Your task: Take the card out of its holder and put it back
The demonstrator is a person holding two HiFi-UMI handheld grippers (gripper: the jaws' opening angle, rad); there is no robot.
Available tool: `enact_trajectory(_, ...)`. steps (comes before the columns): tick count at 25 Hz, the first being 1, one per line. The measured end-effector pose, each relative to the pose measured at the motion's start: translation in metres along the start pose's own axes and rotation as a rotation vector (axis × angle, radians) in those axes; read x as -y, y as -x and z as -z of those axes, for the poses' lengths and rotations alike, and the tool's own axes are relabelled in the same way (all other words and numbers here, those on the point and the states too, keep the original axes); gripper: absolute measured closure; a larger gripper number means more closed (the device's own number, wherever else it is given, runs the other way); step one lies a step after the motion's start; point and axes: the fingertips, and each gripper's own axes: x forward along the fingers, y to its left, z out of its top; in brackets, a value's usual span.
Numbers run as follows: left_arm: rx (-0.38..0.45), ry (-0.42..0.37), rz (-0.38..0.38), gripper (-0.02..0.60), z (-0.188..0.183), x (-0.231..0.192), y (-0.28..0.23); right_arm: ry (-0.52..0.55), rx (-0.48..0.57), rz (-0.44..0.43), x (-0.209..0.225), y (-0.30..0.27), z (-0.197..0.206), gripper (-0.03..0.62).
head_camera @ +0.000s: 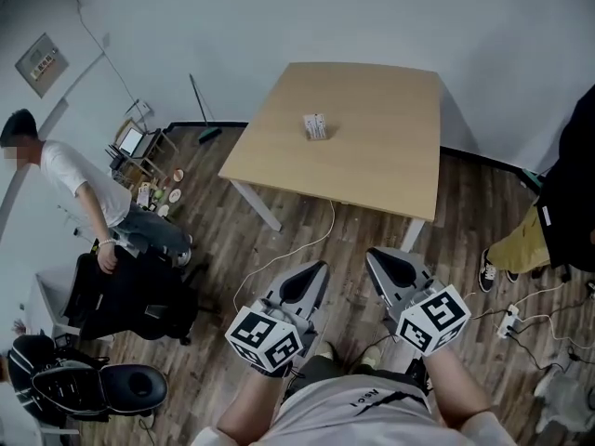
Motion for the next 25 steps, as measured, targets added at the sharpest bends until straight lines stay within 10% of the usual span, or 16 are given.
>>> enact_trajectory(25, -0.013, -0.062, 0.102, 0.569, -0.048, -0.195, -0.067, 0.078, -0.028, 0.137, 0.042, -0.195, -0.002, 0.582)
